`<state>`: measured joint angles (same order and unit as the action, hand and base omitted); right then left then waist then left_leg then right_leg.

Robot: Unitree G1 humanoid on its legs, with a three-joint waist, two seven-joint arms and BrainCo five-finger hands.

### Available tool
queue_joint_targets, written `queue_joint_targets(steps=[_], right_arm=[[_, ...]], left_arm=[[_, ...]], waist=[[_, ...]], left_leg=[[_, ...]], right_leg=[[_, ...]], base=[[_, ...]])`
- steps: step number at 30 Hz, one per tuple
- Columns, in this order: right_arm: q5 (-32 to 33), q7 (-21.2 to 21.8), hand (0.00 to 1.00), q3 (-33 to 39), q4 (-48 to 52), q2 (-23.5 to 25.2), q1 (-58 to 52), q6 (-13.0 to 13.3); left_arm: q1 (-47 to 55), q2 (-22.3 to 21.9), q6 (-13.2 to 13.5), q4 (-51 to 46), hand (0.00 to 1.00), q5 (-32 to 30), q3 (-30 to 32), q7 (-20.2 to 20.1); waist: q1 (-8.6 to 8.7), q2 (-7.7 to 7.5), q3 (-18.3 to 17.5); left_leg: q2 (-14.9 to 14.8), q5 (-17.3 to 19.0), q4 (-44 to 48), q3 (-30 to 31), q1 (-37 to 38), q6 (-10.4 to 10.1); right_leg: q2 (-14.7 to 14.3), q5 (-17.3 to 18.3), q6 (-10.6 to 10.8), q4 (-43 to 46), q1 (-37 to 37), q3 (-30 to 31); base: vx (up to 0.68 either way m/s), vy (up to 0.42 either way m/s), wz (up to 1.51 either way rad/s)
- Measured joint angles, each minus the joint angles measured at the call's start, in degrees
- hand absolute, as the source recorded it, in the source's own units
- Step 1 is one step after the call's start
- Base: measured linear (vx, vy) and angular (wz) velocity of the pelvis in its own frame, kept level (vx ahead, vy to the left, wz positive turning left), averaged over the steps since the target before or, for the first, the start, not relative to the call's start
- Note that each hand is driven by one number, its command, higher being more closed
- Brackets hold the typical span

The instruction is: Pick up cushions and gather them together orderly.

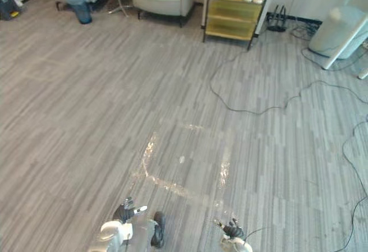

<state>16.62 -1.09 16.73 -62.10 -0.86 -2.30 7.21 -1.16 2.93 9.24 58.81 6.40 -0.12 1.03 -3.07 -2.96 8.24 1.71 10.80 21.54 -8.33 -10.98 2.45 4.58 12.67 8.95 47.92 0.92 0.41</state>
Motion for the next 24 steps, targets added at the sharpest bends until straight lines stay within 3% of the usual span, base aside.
queue_joint_targets(steps=[1,2,3,4,6,8,9,10,11,12,13,14,15,16,17,19,21,23,24], right_arm=[[-0.81,0.22,0.00,-0.13,0.36,-0.07,-0.43,0.06],[-0.83,0.23,0.00,-0.20,0.40,-0.25,-0.42,0.06],[-0.85,0.22,0.00,-0.97,0.45,-0.91,-0.64,0.08],[-0.89,0.31,0.00,-1.41,0.47,-1.33,-0.70,0.11],[-0.83,0.28,0.00,-1.27,0.45,-1.57,-0.65,0.25],[-0.78,0.21,0.00,-1.22,0.45,-1.73,0.03,0.29],[-0.85,0.19,0.00,-1.40,0.36,-1.67,0.18,0.27],[-0.80,0.17,0.00,-1.41,0.16,-1.51,-0.06,0.25],[-0.80,0.18,0.00,-0.98,0.04,-2.11,0.12,0.22],[-0.91,0.06,0.00,-0.69,0.05,-2.65,0.68,0.16],[-0.92,0.09,0.00,-0.30,0.07,-2.83,0.79,0.19],[-0.76,0.15,0.00,1.28,0.20,-3.20,0.62,0.04],[-0.78,0.12,0.00,1.06,0.41,-3.20,0.43,0.02],[-0.74,0.13,0.00,-0.23,1.10,-3.18,-0.12,0.01],[-0.70,0.08,0.00,-1.38,1.82,-2.99,-0.12,-0.01],[-0.67,0.07,0.00,-2.45,2.74,-2.43,-0.50,0.01],[-0.32,0.05,0.00,-2.23,2.80,-1.79,0.46,0.10],[-0.29,0.04,0.00,-2.04,2.66,-1.46,1.17,0.12],[-0.28,0.04,0.00,-1.58,2.67,-1.35,1.18,0.11]], left_arm=[[0.17,0.10,-0.38,0.77,0.00,0.00,-0.77,0.02],[0.18,0.15,-0.37,1.11,0.00,-0.02,-1.21,0.01],[0.08,0.26,-0.68,2.61,0.00,-0.02,-2.27,-0.01],[-0.20,0.25,-0.81,2.87,0.00,-0.03,-2.41,0.00],[-0.41,0.40,-0.82,3.21,0.00,-0.05,-2.68,0.02],[-0.20,0.55,-0.88,3.23,0.00,-0.08,-3.21,0.02],[0.30,0.74,-0.94,3.30,0.00,-0.13,-3.20,0.04],[0.81,0.86,-0.90,3.33,0.00,-0.11,-3.05,0.12],[0.56,0.65,-0.96,4.31,0.00,-0.11,-2.71,0.28],[0.19,-0.01,-0.89,4.51,0.00,-0.16,-2.16,0.13],[-0.01,-0.42,-0.88,4.56,0.00,-0.19,-1.77,0.14],[-0.09,-2.06,-0.81,4.56,0.00,-0.27,0.57,0.12],[-0.17,-2.47,-0.83,4.49,0.00,-0.39,2.14,0.07],[0.29,-3.43,-0.98,3.53,0.00,-0.57,4.69,-0.02],[1.00,-3.66,-0.90,2.44,0.00,-0.54,5.75,0.01],[1.41,-3.50,-0.80,0.13,0.00,-0.48,5.78,-0.01],[1.38,-3.69,-0.67,-0.88,0.00,-0.26,5.72,-0.01],[1.17,-3.73,-0.25,-1.01,0.00,-0.08,5.10,-0.05],[0.90,-3.73,0.07,-0.88,0.00,-0.03,4.58,-0.02]], waist=[[0.01,0.32,0.23],[-0.05,0.52,0.34],[0.67,1.61,0.63],[1.02,2.21,0.67],[1.45,2.65,0.61],[2.37,2.96,0.75],[2.89,2.34,0.77],[2.90,1.67,0.79],[3.28,2.48,0.81],[2.87,4.55,0.48],[3.06,5.06,0.65],[3.21,6.51,0.63],[3.23,6.73,0.66],[3.17,7.05,0.89],[2.70,6.77,1.29],[2.02,6.08,1.74],[0.70,5.76,1.60],[0.10,5.76,1.62],[-0.10,5.83,1.56]], left_leg=[[0.21,2.42,-0.98,0.33,5.20,0.27],[0.21,2.81,-1.57,0.59,6.89,0.27],[-0.33,3.08,-5.43,1.41,13.25,0.52],[-1.19,3.08,-7.77,1.92,16.02,0.51],[-3.54,3.08,-10.55,3.11,19.56,0.50],[-5.74,3.84,-11.58,4.50,21.31,-0.81],[-6.56,5.27,-11.85,5.25,23.06,-3.21],[-6.55,6.47,-11.72,6.01,24.48,-4.88],[-7.85,7.46,-11.49,7.24,26.25,-5.87],[-9.85,6.36,-9.40,7.95,25.63,-6.83],[-10.13,5.95,-8.27,8.78,25.45,-7.22],[-11.36,3.76,0.82,10.89,22.80,-9.71],[-11.45,2.13,7.19,11.74,20.51,-9.75],[-11.94,-6.04,21.42,12.53,14.40,-9.92],[-13.27,-5.79,30.53,11.96,10.66,-9.52],[-14.24,-1.05,40.51,8.66,3.87,-8.33],[-13.26,2.60,34.73,5.11,0.49,-6.92],[-10.10,4.10,22.67,4.70,-1.58,-6.19],[-7.30,3.30,10.49,6.60,-1.53,-6.34]], right_leg=[[1.49,1.99,-2.96,8.96,3.89,-2.11],[1.80,2.75,-3.79,9.81,4.52,-3.20],[3.08,5.36,-6.82,8.20,6.88,-7.83],[3.18,6.37,-7.96,4.49,8.32,-11.01],[1.89,5.78,-7.93,-9.40,12.46,-14.69],[0.04,0.54,-7.50,-22.54,15.05,-14.42],[-0.78,-7.95,-7.74,-35.34,15.28,-13.81],[-0.82,-16.18,-7.97,-39.65,14.73,-13.13],[-1.90,-18.97,-10.57,-38.02,13.73,-12.87],[-3.13,-15.72,-11.11,-34.44,14.11,-12.68],[-3.30,-14.60,-11.14,-33.25,14.03,-13.20],[-4.11,-10.55,-12.14,-31.29,11.96,-14.93],[-4.38,-9.37,-12.28,-31.25,10.80,-15.14],[-5.15,-7.61,-13.01,-32.44,6.85,-15.41],[-5.91,-6.69,-13.68,-34.02,3.86,-15.23],[-6.87,-4.94,-14.30,-36.73,-3.21,-13.83],[-6.80,-4.88,-14.17,-39.28,-6.60,-11.19],[-6.31,-4.55,-13.48,-41.32,-8.67,-8.93],[-5.94,-3.84,-12.60,-41.83,-9.62,-7.43]], base=[[0.60,0.042,0.06],[0.70,0.017,0.10],[0.54,-0.035,0.21],[0.51,-0.055,0.33],[0.56,-0.133,0.56],[0.56,-0.211,0.58],[0.56,-0.270,0.41],[0.68,-0.370,0.47],[0.55,-0.302,0.28],[0.54,-0.293,0.26],[0.50,-0.276,0.22],[0.39,-0.262,0.24],[0.47,-0.318,0.22],[0.46,-0.254,0.10],[0.53,-0.252,0.00],[0.46,-0.198,-0.25],[0.35,-0.131,-0.71],[0.32,-0.021,-0.75],[0.37,0.081,-0.62]])
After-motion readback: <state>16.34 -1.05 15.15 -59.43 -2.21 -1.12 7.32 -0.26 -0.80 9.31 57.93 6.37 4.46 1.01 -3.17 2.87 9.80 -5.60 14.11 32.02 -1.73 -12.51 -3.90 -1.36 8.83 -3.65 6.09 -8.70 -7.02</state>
